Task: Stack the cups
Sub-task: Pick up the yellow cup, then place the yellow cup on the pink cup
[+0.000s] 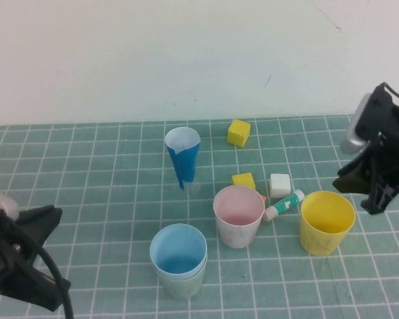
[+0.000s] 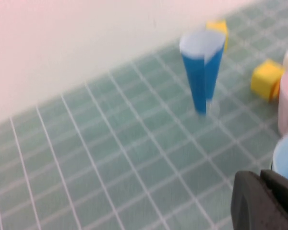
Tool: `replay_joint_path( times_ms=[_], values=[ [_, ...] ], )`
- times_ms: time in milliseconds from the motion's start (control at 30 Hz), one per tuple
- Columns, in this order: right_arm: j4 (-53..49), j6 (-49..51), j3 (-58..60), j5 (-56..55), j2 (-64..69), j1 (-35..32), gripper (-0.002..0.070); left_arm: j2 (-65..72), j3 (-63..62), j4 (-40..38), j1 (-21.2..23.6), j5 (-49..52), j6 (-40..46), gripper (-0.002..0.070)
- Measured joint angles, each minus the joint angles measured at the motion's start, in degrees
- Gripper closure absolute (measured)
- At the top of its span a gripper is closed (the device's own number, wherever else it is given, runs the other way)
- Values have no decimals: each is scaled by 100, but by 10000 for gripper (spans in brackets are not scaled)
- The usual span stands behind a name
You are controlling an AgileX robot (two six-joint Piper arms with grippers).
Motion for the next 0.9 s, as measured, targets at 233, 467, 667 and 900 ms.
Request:
replay_joint_path(
  times_ms=[233, 467, 667, 900],
  values=[
    [-104, 304, -490, 278, 563, 8, 223, -59, 0, 0, 0, -225, 0, 673],
    [-224, 406, -490, 243, 1348, 13, 269, -67, 0, 0, 0, -225, 0, 673],
    [-246, 450, -641, 300, 1507, 13, 594, -72, 0, 0, 0, -267, 0, 673],
    [-185, 599, -1689, 1017, 1406, 97, 639, -72, 5, -17, 0, -267, 0, 673]
  ],
)
